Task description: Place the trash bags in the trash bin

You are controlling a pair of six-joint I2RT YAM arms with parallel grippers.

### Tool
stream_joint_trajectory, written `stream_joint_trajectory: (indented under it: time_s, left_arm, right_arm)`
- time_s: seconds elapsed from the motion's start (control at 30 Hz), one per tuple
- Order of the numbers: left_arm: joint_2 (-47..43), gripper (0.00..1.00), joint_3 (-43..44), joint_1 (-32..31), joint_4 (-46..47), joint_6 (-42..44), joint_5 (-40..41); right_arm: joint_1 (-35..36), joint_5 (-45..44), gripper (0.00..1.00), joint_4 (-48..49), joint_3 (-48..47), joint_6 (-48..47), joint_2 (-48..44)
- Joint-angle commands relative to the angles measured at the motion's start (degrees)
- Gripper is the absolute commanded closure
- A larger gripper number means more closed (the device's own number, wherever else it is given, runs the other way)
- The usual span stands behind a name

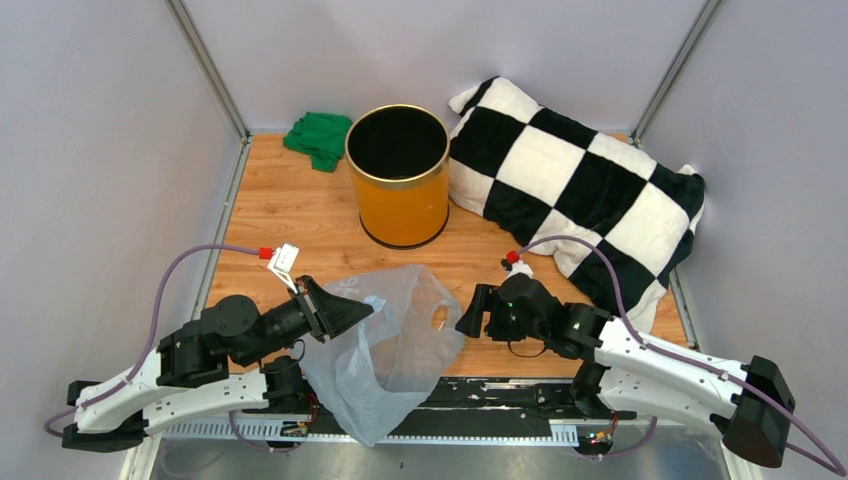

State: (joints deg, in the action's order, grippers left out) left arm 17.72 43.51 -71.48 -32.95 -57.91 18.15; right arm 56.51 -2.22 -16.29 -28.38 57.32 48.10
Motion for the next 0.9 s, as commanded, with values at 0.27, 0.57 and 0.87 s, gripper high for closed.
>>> stream_joint_trajectory:
  time_s: [0.27, 0.57, 0.87]
  left_arm:
    - [0.8, 1.0, 0.7, -0.3, -0.9, -0.7, 1.0]
    - [-0.1, 1.0, 3.2, -0.3, -1.2, -0.3, 3.5]
    - [-1.2, 1.0, 5.4, -0.3, -3.2, -0.1, 4.5]
  right_arm:
    - [-3.9, 1.3, 0.24, 15.5, 9.9, 9.2, 1.2]
    - [-3.9, 7.0, 0.28, 23.5, 10.4, 10.9, 11.7]
    - [-3.7, 8.5, 0.3, 31.9, 10.5, 13.8, 18.2]
